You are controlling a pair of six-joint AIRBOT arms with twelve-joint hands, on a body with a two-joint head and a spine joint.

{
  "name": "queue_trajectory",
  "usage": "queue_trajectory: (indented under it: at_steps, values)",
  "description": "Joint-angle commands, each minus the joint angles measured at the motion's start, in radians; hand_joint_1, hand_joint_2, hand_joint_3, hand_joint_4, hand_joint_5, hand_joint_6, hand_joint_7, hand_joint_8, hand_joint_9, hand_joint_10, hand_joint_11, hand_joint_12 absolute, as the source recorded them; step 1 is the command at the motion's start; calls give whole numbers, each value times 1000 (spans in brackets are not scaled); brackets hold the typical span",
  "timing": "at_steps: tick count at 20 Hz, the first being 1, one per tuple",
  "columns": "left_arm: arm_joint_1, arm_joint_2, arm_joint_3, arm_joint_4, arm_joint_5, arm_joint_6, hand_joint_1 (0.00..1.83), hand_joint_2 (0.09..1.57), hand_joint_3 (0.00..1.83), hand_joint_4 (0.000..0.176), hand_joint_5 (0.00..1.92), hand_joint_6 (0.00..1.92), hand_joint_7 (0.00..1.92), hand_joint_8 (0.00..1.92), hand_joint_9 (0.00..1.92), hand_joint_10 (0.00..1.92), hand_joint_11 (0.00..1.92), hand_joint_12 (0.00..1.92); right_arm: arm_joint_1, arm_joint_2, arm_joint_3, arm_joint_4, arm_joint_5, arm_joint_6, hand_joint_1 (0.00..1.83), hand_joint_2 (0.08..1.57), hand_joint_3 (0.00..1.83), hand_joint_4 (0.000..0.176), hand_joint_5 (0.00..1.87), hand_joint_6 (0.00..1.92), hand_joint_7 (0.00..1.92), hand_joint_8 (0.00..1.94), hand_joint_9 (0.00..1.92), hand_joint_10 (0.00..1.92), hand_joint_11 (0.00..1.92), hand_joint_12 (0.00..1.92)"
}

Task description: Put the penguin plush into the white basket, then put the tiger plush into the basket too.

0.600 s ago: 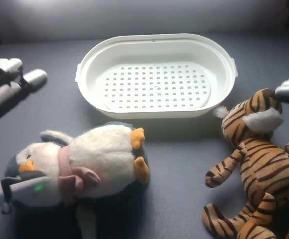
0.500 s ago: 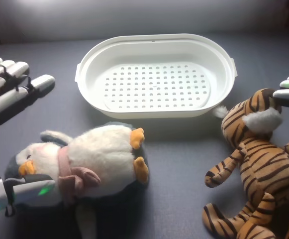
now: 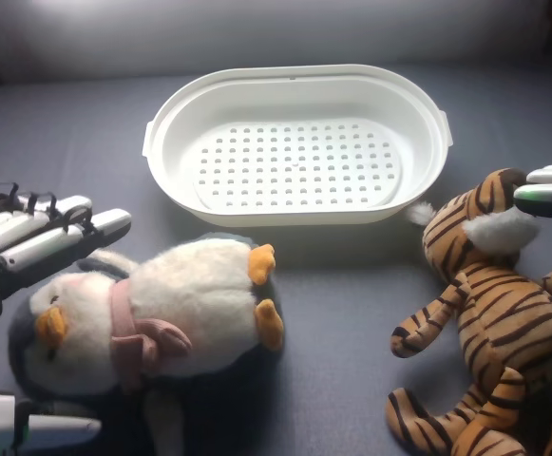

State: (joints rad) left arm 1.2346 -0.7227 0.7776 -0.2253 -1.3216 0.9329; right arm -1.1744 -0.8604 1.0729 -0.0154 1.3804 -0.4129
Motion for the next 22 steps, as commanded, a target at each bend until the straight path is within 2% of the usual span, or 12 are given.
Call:
queue_trajectory:
  at_steps: [1, 5, 8, 10, 12, 13, 14, 15, 16, 18, 19, 22]
  values:
    - [-13, -2, 11, -21, -77, 19, 693, 735, 0, 176, 56, 0, 139, 1, 218, 1, 0, 652, 13, -1, 2, 19, 126, 11, 735, 1234, 1, 36, 435, 0, 408, 0, 398, 0, 264, 398]
    - [-72, -29, 31, -78, 48, 146, 710, 742, 1, 176, 36, 0, 142, 0, 234, 1, 0, 631, 28, -8, 9, 10, 115, 11, 823, 1235, 0, 29, 456, 4, 432, 4, 416, 3, 281, 366]
    - [-120, -66, 61, -80, 104, 156, 706, 755, 2, 176, 0, 0, 113, 1, 221, 1, 0, 677, 28, -10, 14, 10, 109, 12, 766, 1243, 4, 52, 451, 0, 443, 1, 435, 3, 327, 317]
    - [-148, -87, 79, -85, 144, 173, 727, 752, 0, 176, 0, 0, 120, 2, 236, 4, 0, 728, 28, -10, 15, 10, 107, 15, 781, 1240, 0, 39, 463, 4, 453, 4, 444, 5, 341, 310]
    - [-166, -107, 99, -97, 192, 189, 825, 832, 6, 176, 208, 9, 316, 10, 401, 21, 160, 828, 28, -10, 17, 10, 103, 20, 786, 1242, 1, 24, 466, 4, 450, 3, 442, 4, 341, 306]
    - [-167, -113, 105, -107, 198, 189, 1027, 923, 8, 76, 480, 23, 564, 29, 598, 50, 275, 855, 28, -10, 18, 11, 100, 22, 775, 1247, 2, 20, 465, 2, 448, 1, 440, 2, 336, 295]
    - [-167, -118, 111, -117, 201, 189, 1153, 1015, 6, 0, 682, 17, 742, 35, 737, 74, 322, 987, 28, -10, 19, 11, 97, 25, 787, 1246, 1, 21, 467, 2, 454, 3, 435, 0, 327, 285]
    - [-167, -123, 115, -127, 202, 189, 1312, 1091, 8, 0, 796, 19, 901, 858, 870, 141, 422, 1175, 28, -11, 21, 12, 95, 28, 789, 1247, 1, 20, 469, 3, 462, 5, 450, 6, 349, 291]
    - [-168, -127, 120, -132, 204, 189, 1259, 1132, 14, 0, 919, 651, 891, 1246, 935, 218, 512, 1298, 28, -11, 21, 13, 94, 29, 812, 1244, 0, 10, 478, 4, 473, 7, 466, 10, 370, 295]
    - [-170, -126, 120, -135, 190, 185, 1247, 1167, 4, 0, 973, 714, 820, 1472, 938, 1075, 868, 1520, 28, -11, 22, 17, 94, 30, 822, 1247, 0, 20, 479, 2, 487, 6, 478, 7, 383, 284]
    - [-171, -124, 120, -135, 169, 172, 1247, 1161, 0, 0, 1026, 655, 811, 1481, 923, 1232, 895, 1586, 28, -11, 22, 18, 94, 30, 841, 1248, 0, 15, 482, 2, 490, 4, 474, 4, 377, 272]
    - [-171, -92, 107, -87, 53, 84, 1263, 1112, 0, 0, 1176, 469, 858, 1354, 839, 1177, 725, 1574, 27, -11, 22, 18, 93, 33, 807, 1257, 0, 26, 480, 0, 496, 1, 483, 0, 399, 212]
